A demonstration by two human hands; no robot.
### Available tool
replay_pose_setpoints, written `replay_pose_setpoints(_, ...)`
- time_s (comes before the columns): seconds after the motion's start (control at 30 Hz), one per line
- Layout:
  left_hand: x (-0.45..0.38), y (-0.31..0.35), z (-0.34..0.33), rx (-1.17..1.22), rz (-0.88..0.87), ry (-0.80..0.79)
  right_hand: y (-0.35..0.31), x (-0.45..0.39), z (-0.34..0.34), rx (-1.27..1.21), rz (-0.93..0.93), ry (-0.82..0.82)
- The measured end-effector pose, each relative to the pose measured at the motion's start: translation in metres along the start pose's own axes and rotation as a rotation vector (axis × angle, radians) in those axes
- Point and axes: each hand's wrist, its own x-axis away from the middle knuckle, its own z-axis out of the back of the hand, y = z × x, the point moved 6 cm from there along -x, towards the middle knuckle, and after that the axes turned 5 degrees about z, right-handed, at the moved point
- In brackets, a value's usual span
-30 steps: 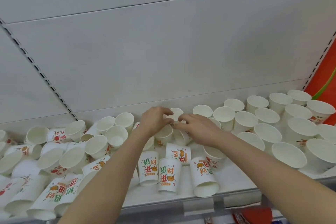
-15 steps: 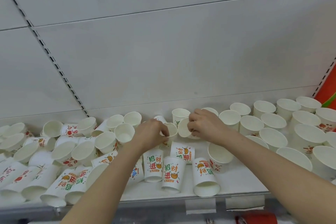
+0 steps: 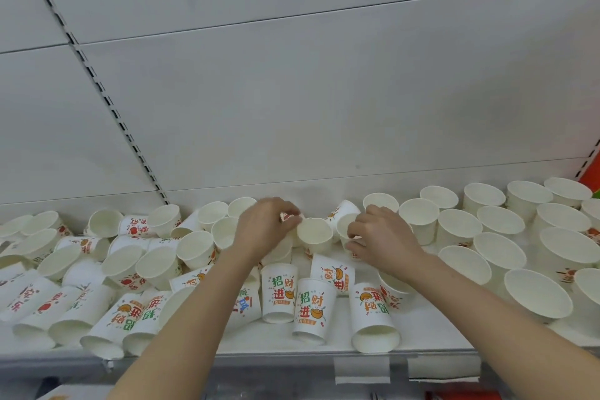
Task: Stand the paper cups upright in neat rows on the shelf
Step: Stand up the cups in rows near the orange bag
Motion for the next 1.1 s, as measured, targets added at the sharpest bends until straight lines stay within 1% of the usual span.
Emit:
replay_pose_setpoints(0.07,-0.011,-0.023,0.008,-0.057,0.089,0.061,-0.007,0.004,0.006,-0.051,0.003,0.079)
replay_pose_setpoints(0.13,-0.022,-0.039,0.008,-0.094,0.151,0.039,-0.016,0.007,0.013,-0.110,0.022,0.133)
replay_pose_setpoints(0.2,-0.033,-0.041,0.005,-0.107,0.163,-0.020,-0.026,0.009,0.020,-0.160,0.039,0.135)
replay_pose_setpoints(0.3,-0.047,-0.026,-0.012,-0.142,0.052,-0.169,-0.039,0.011,0.017,-0.207,0.052,0.008)
replay_pose_setpoints(0.37,-0.053,-0.015,-0.025,-0.221,-0.020,-0.251,-0.046,0.012,0.013,-0.192,0.036,-0.080)
replay_pose_setpoints(0.43,-0.057,-0.009,-0.035,-0.314,-0.083,-0.261,-0.051,0.014,0.011,-0.181,0.009,-0.126)
replay_pose_setpoints(0.53,-0.058,-0.005,-0.039,-0.386,-0.148,-0.216,-0.054,0.015,0.009,-0.178,-0.061,-0.159)
replay_pose_setpoints(0.6,-0.059,-0.008,-0.038,-0.370,-0.155,-0.219,-0.052,0.015,0.011,-0.187,-0.134,-0.144)
replay_pose_setpoints(0.7,-0.065,0.004,-0.031,-0.236,-0.178,-0.218,-0.048,0.014,0.013,-0.178,-0.225,-0.125)
replay_pose_setpoints(0.77,-0.072,0.032,-0.035,-0.167,-0.285,-0.220,-0.048,0.013,0.011,-0.179,-0.250,-0.148)
replay_pose_setpoints(0.8,-0.072,0.049,-0.041,-0.159,-0.353,-0.257,-0.048,0.012,0.010,-0.173,-0.255,-0.155)
replay_pose_setpoints(0.87,-0.071,0.074,-0.059,-0.209,-0.458,-0.389,-0.042,0.006,0.012,-0.154,-0.294,-0.117)
replay_pose_setpoints(0.93,-0.074,0.084,-0.076,-0.300,-0.498,-0.486,-0.028,0.002,0.017,-0.131,-0.382,-0.065)
replay_pose_setpoints(1.0,-0.078,0.085,-0.084,-0.360,-0.515,-0.499,-0.014,0.000,0.018,-0.099,-0.442,-0.056)
replay_pose_setpoints(1.1,-0.089,0.081,-0.081,-0.281,-0.467,-0.449,-0.004,-0.002,0.015,-0.086,-0.452,-0.041)
